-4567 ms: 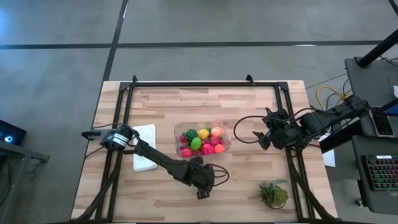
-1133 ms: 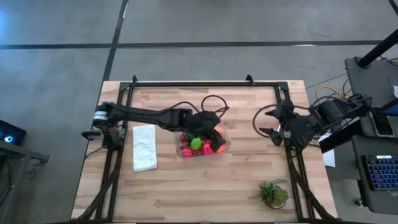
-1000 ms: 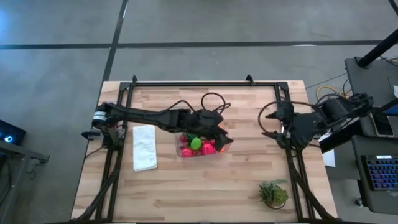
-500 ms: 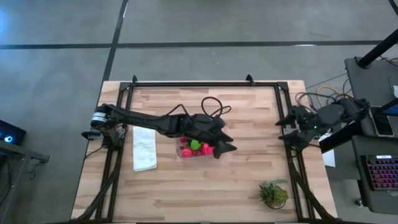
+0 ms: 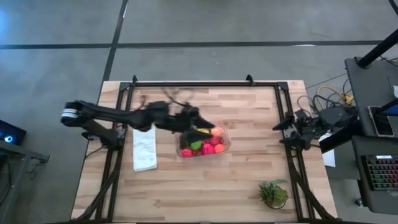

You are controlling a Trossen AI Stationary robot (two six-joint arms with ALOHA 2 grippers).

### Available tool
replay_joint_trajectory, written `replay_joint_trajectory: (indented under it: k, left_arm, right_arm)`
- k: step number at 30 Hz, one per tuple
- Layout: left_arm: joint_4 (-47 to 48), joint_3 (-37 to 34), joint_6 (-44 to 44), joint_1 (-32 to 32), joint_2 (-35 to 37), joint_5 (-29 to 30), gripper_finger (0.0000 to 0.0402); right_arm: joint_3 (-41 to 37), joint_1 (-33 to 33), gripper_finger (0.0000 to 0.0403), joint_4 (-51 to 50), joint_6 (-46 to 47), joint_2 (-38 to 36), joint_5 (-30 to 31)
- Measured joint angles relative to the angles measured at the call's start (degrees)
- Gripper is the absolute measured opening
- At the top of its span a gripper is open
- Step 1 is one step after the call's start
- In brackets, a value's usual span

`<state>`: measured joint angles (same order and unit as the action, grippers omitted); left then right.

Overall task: Pick and placing Produce into tupperware
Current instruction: Return to Home Position

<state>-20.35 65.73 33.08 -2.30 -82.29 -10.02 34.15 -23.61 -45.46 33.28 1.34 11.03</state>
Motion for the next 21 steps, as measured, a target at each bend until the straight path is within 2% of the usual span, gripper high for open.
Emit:
replay_joint_trajectory:
  k: [4,7,9,14,17,21]
  left_arm:
    - [-15.67,-12.52,-5.43,0.11,7.67,-0.04,0.0249]
    - [-24.44,-21.66,-6.47,0.53,11.44,-0.25,0.0249]
    - [-26.56,-27.33,-5.33,0.78,13.97,-0.28,0.0249]
    - [-26.67,-38.49,1.07,1.12,21.77,-0.25,0.0249]
    - [-28.10,-42.43,-0.87,1.47,28.34,-0.33,0.0249]
    - [-24.60,-47.09,-4.06,2.83,39.13,-0.02,0.0249]
  right_arm:
    - [-5.20,0.00,0.0359,12.51,-2.14,3.51,-1.36]
    - [-8.66,0.00,0.0359,22.79,-4.18,6.08,-1.14]
    - [-10.25,0.00,0.0359,24.69,-4.79,7.52,0.30]
    - [-9.14,0.02,0.0359,24.31,-4.84,8.08,4.66]
    - [-6.91,0.02,0.0359,20.59,-4.81,7.56,7.44]
    - [-4.07,0.02,0.0359,14.49,-2.35,6.82,14.06]
